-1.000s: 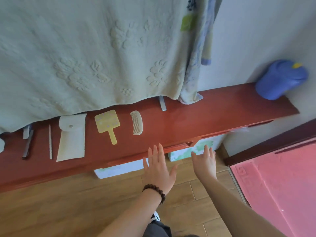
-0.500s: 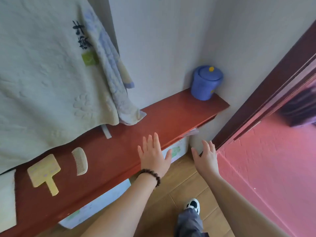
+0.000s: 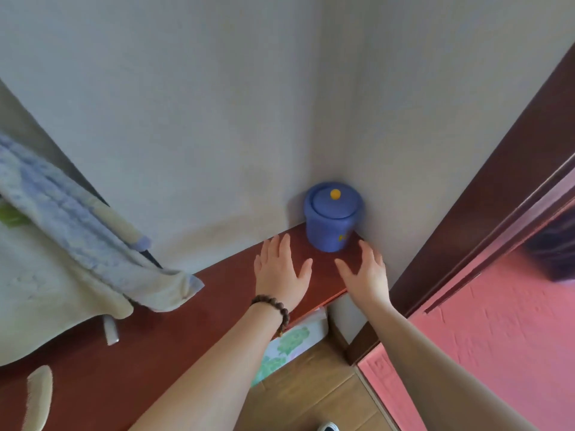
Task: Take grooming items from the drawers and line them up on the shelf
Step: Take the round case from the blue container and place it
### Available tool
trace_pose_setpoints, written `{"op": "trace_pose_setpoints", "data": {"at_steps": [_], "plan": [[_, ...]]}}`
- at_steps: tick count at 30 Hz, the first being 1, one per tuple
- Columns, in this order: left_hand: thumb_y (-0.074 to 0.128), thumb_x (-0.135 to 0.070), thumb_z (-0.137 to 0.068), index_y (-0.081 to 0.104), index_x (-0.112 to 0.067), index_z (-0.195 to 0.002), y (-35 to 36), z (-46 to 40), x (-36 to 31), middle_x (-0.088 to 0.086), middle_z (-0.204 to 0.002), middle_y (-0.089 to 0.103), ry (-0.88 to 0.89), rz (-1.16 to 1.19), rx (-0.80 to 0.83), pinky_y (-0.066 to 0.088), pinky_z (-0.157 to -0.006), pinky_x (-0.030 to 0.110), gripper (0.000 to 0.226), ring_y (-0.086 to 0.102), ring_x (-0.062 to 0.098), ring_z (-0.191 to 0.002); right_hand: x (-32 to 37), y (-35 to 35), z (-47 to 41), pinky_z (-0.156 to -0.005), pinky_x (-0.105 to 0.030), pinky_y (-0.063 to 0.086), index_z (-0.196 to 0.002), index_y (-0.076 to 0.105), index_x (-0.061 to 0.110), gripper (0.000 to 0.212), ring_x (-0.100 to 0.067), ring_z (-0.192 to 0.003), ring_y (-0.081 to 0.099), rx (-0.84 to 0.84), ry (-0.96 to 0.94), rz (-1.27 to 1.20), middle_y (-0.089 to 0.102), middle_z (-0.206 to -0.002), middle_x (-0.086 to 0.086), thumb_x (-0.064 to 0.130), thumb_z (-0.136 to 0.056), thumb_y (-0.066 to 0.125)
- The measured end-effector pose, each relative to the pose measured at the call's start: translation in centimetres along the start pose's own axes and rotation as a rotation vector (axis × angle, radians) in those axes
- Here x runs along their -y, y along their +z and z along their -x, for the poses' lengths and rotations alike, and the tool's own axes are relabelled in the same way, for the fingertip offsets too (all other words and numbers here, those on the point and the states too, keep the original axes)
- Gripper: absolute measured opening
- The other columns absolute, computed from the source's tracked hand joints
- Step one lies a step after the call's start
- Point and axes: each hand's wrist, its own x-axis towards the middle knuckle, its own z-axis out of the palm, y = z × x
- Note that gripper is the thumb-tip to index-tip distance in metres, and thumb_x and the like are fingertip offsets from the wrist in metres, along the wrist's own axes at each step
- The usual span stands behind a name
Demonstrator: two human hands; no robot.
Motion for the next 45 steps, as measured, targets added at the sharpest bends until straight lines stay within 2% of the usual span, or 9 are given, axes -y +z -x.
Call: {"op": "trace_pose_setpoints", "data": {"at_steps": [4,8,13,19,24,30,34,38,45], "plan": [[0.047,-0.048,-0.092,0.025,-0.013,-0.147,0.6,-4.8,-2.9,0.01,-0.155,0.025,0.023,0.018,0.013,0.02,-0.117,0.044,0.069,0.016,0.025,-0.145,0.3,-0.6,-4.3,-0.112,-0.042,0.029,-0.149,0.022,0.011,0.088,-0.028,-0.141,0.025,0.018,-0.063,-0.004,0.027,-0.154,-0.01,0.043,-0.082,0.069],[0.053,-0.045,-0.09,0.036,-0.013,-0.141,1.5,-9.5,-4.7,0.009,-0.144,0.041,0.089,0.016,-0.028,0.033,-0.109,0.042,0.063,0.034,0.026,-0.135,0.8,-0.1,-7.6,-0.112,-0.043,0.032,-0.151,0.013,0.012,0.104,-0.025,-0.142,0.025,0.038,-0.06,-0.049,0.023,-0.155,-0.008,0.048,-0.075,0.074],[0.053,-0.037,-0.093,0.038,-0.011,-0.139,2.5,-14.5,-6.4,0.008,-0.14,0.045,0.158,0.09,0.054,0.036,-0.105,0.039,0.055,0.042,0.027,-0.128,1.2,1.0,-10.3,-0.104,-0.046,0.043,-0.148,0.018,0.003,0.116,-0.03,-0.135,0.037,0.022,-0.049,-0.045,0.03,-0.149,-0.014,0.053,-0.064,0.08],[0.055,-0.032,-0.093,0.055,-0.013,-0.123,4.3,-17.3,-6.5,0.006,-0.125,0.059,0.166,0.183,0.113,0.042,-0.097,0.042,0.036,0.053,0.026,-0.116,1.2,1.7,-12.1,-0.11,-0.042,0.037,-0.149,0.016,0.005,0.127,-0.024,-0.138,0.031,0.058,-0.039,-0.09,0.026,-0.15,-0.01,0.064,-0.054,0.076],[0.06,-0.026,-0.088,0.062,-0.015,-0.098,4.6,-17.6,-6.2,0.003,-0.098,0.066,0.188,0.234,0.037,0.046,-0.083,0.04,0.016,0.059,0.024,-0.094,0.7,1.8,-12.3,-0.11,-0.039,0.038,-0.15,0.016,0.009,0.122,-0.019,-0.137,0.032,0.05,-0.054,-0.135,0.024,-0.15,-0.005,0.054,-0.058,0.083],[0.064,-0.023,-0.087,0.063,-0.013,-0.097,2.1,-15.6,-4.4,-0.001,-0.099,0.063,0.193,0.294,-0.086,0.044,-0.074,0.029,0.014,0.057,0.019,-0.091,0.6,1.6,-12.4,-0.107,-0.039,0.041,-0.149,0.016,0.012,0.115,-0.019,-0.136,0.033,0.075,-0.074,-0.116,0.024,-0.148,-0.004,0.047,-0.063,0.083],[0.066,-0.024,-0.086,0.065,-0.015,-0.097,0.4,-12.6,-1.5,-0.001,-0.106,0.064,0.116,0.249,-0.176,0.04,-0.074,0.025,0.015,0.056,0.02,-0.099,0.5,1.7,-12.3,-0.111,-0.041,0.036,-0.151,0.013,0.01,0.115,-0.021,-0.14,0.027,0.094,-0.089,-0.128,0.019,-0.152,-0.007,0.051,-0.066,0.08],[0.067,-0.025,-0.086,0.066,-0.015,-0.101,0.9,-9.3,2.9,0.002,-0.116,0.064,-0.01,0.187,-0.182,0.046,-0.08,0.031,0.018,0.055,0.023,-0.111,0.5,1.6,-12.3,-0.114,-0.041,0.032,-0.151,0.011,0.01,0.113,-0.021,-0.142,0.024,0.08,-0.104,-0.131,0.017,-0.153,-0.008,0.048,-0.069,0.08],[0.066,-0.026,-0.086,0.064,-0.015,-0.088,3.4,-5.5,9.3,-0.003,-0.097,0.063,-0.247,0.041,-0.096,0.042,-0.066,0.03,0.011,0.055,0.023,-0.102,0.4,1.5,-12.3,-0.115,-0.038,0.03,-0.15,0.015,0.011,0.11,-0.02,-0.14,0.027,0.068,-0.118,-0.15,0.021,-0.152,-0.007,0.041,-0.069,0.082]]}}
